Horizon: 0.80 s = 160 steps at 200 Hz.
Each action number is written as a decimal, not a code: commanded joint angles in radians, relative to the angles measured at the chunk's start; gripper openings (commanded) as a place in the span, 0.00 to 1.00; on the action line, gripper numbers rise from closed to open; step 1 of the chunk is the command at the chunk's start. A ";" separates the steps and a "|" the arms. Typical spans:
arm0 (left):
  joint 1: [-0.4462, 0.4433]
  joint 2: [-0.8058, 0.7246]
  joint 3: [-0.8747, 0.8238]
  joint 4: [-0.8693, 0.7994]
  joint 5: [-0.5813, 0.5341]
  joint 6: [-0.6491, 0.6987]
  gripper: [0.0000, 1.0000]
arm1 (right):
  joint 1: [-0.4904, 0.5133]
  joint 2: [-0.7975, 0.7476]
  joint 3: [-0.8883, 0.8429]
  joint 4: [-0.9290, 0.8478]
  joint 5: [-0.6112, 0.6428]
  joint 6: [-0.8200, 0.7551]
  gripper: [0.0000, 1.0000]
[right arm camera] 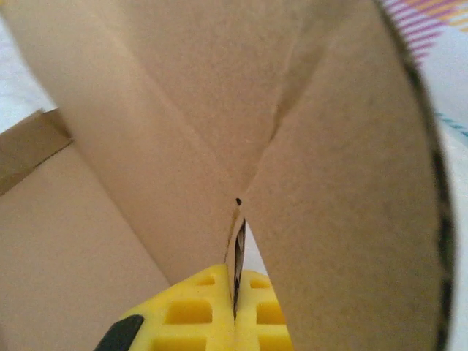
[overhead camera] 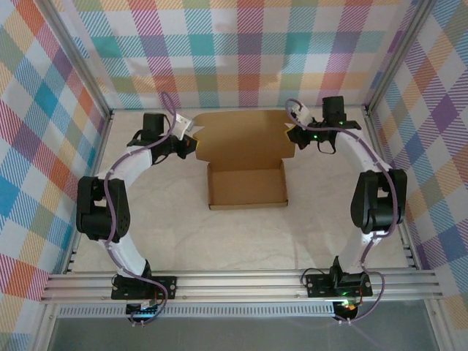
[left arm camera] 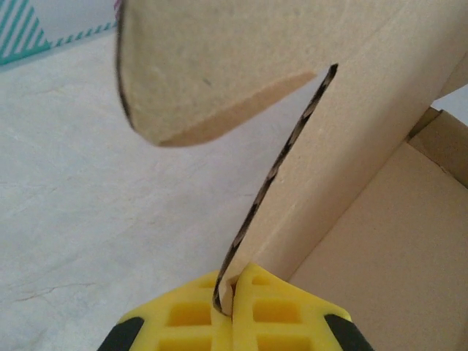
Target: Fold the paper box
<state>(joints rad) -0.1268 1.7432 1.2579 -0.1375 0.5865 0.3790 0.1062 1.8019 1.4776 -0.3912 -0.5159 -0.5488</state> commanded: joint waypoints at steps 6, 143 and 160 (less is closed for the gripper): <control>-0.070 -0.073 -0.035 0.138 -0.092 -0.064 0.00 | 0.061 -0.041 -0.063 0.161 0.221 0.235 0.00; -0.317 -0.092 -0.093 0.263 -0.492 -0.380 0.00 | 0.333 -0.043 -0.051 0.120 0.909 0.806 0.00; -0.318 -0.090 -0.085 0.270 -0.520 -0.444 0.00 | 0.349 -0.054 -0.058 0.126 0.962 0.828 0.00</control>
<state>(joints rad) -0.3923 1.6428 1.1347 0.0231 0.0673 0.0490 0.3710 1.7748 1.4136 -0.2382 0.4397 0.1688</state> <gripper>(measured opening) 0.039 0.056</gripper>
